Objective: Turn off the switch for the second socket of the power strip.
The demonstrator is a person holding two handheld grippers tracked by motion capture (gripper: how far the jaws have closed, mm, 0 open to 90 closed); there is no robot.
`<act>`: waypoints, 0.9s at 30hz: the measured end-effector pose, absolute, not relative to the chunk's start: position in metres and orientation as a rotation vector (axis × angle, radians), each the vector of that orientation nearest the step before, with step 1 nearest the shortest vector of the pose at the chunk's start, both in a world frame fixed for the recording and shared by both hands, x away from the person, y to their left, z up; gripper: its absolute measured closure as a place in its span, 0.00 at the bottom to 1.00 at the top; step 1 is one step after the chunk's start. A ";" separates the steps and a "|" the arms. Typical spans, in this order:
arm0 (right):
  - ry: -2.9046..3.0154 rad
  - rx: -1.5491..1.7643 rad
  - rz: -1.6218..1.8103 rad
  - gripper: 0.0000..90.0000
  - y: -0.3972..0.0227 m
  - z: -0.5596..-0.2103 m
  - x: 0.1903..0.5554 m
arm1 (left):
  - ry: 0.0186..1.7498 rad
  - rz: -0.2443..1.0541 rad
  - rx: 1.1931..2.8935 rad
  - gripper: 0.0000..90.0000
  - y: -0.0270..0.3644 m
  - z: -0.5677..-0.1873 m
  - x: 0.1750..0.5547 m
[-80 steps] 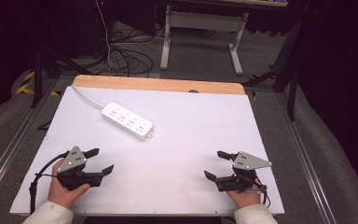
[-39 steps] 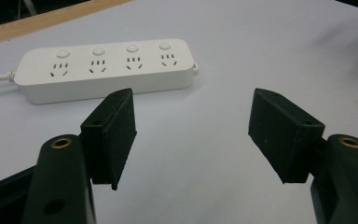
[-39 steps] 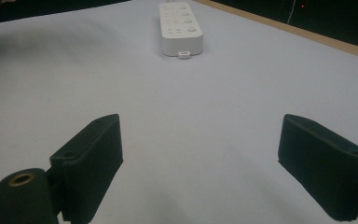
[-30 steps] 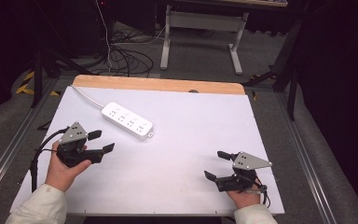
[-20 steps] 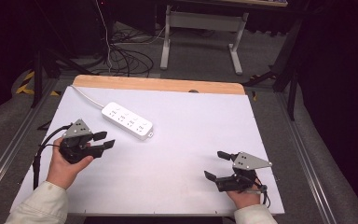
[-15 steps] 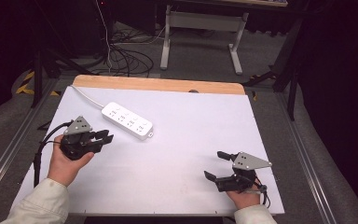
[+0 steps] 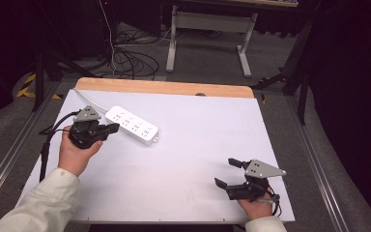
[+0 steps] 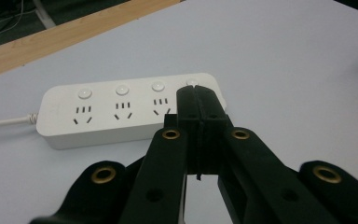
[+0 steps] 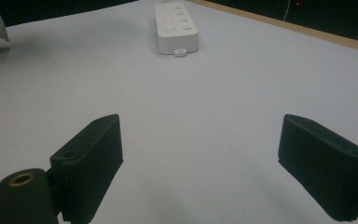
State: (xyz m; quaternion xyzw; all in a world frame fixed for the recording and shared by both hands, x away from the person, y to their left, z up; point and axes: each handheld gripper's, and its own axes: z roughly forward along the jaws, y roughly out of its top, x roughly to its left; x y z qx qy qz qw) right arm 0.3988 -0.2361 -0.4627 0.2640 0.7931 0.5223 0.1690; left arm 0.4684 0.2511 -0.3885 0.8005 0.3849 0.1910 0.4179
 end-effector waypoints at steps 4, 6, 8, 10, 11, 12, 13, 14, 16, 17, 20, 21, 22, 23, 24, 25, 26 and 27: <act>2.256 0.754 1.484 0.16 -0.237 -0.463 0.396 | 0.969 0.495 2.019 1.00 0.248 -0.386 0.479; 2.256 0.755 1.484 0.16 -0.238 -0.463 0.396 | 0.977 0.495 2.017 1.00 0.247 -0.387 0.483; 2.254 0.757 1.485 0.16 -0.238 -0.463 0.395 | 0.992 0.494 2.016 1.00 0.247 -0.387 0.488; 2.257 0.755 1.486 0.16 -0.239 -0.464 0.394 | 1.002 0.512 2.016 1.00 0.247 -0.387 0.493; 2.257 0.755 1.486 0.16 -0.239 -0.464 0.394 | 1.009 0.514 2.010 1.00 0.247 -0.387 0.495; 2.259 0.755 1.486 0.16 -0.239 -0.464 0.393 | 1.017 0.509 2.005 1.00 0.247 -0.388 0.497; 2.259 0.755 1.488 0.16 -0.240 -0.464 0.393 | 1.021 0.504 2.006 1.00 0.247 -0.388 0.500; 2.256 0.758 1.493 0.16 -0.240 -0.464 0.392 | 1.029 0.498 2.005 1.00 0.247 -0.388 0.503; 2.252 0.754 1.499 0.16 -0.240 -0.463 0.393 | 1.037 0.504 2.000 1.00 0.248 -0.390 0.508; 2.253 0.753 1.499 0.16 -0.240 -0.463 0.393 | 1.043 0.486 1.993 1.00 0.248 -0.391 0.511; 2.254 0.749 1.499 0.16 -0.240 -0.463 0.392 | 1.055 0.474 1.988 1.00 0.247 -0.395 0.518; 2.255 0.748 1.501 0.16 -0.240 -0.463 0.392 | 1.051 0.480 1.992 1.00 0.247 -0.396 0.520; 2.254 0.748 1.503 0.16 -0.240 -0.463 0.392 | 1.055 0.472 1.991 1.00 0.246 -0.398 0.522; 2.254 0.748 1.504 0.16 -0.240 -0.463 0.392 | 1.064 0.476 1.995 1.00 0.246 -0.399 0.525; 2.252 0.748 1.505 0.16 -0.240 -0.463 0.392 | 1.072 0.479 1.991 1.00 0.245 -0.401 0.528; 2.253 0.748 1.505 0.16 -0.240 -0.463 0.392 | 1.071 0.482 1.997 1.00 0.246 -0.402 0.529; 2.254 0.749 1.506 0.16 -0.240 -0.463 0.392 | 1.070 0.488 1.993 1.00 0.246 -0.403 0.532; 2.257 0.749 1.508 0.16 -0.240 -0.463 0.392 | 1.081 0.483 1.975 1.00 0.246 -0.404 0.534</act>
